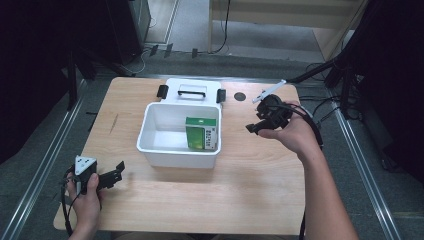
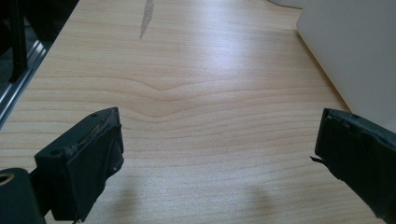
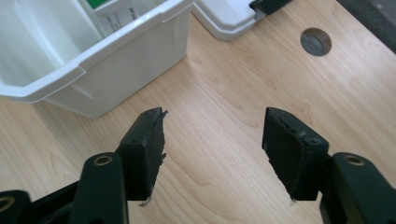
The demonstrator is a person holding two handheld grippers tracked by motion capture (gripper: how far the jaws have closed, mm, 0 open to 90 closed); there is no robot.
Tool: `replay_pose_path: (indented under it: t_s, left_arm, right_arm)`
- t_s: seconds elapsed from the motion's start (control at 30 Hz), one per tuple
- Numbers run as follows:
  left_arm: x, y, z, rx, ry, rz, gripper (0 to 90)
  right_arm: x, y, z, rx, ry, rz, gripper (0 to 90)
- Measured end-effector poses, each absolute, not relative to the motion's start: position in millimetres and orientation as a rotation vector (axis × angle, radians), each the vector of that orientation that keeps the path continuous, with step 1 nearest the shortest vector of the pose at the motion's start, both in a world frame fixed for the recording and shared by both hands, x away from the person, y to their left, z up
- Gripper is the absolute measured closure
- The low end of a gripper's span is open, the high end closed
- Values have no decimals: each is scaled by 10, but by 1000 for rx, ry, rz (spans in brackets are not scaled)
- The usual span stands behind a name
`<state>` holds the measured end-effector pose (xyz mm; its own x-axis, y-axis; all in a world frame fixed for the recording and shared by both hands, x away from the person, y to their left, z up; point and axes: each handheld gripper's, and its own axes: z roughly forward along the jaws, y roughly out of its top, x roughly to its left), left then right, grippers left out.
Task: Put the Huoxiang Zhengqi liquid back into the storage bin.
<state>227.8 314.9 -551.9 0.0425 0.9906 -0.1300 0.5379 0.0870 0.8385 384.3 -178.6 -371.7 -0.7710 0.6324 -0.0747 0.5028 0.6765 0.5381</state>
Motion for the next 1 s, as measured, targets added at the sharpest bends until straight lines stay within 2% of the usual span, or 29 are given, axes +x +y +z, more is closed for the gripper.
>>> replay_pose_path:
  t_s: [0.27,0.47,0.83,1.0]
  left_arm:
    - [2277,3144,-5518,1555,1594,743,20]
    - [2277,3145,-5517,1555,1595,742,20]
    - [2279,3141,-5518,1553,1597,745,20]
    - [2279,3141,-5518,1553,1598,745,20]
  right_arm:
    - [3738,-2164,-3923,1154,2441,899,348]
    - [3625,-2337,-4011,1186,2339,1000,366]
    - [3366,-2683,-4230,1208,2114,1175,336]
    - [3233,-2835,-4381,1221,2008,1236,384]
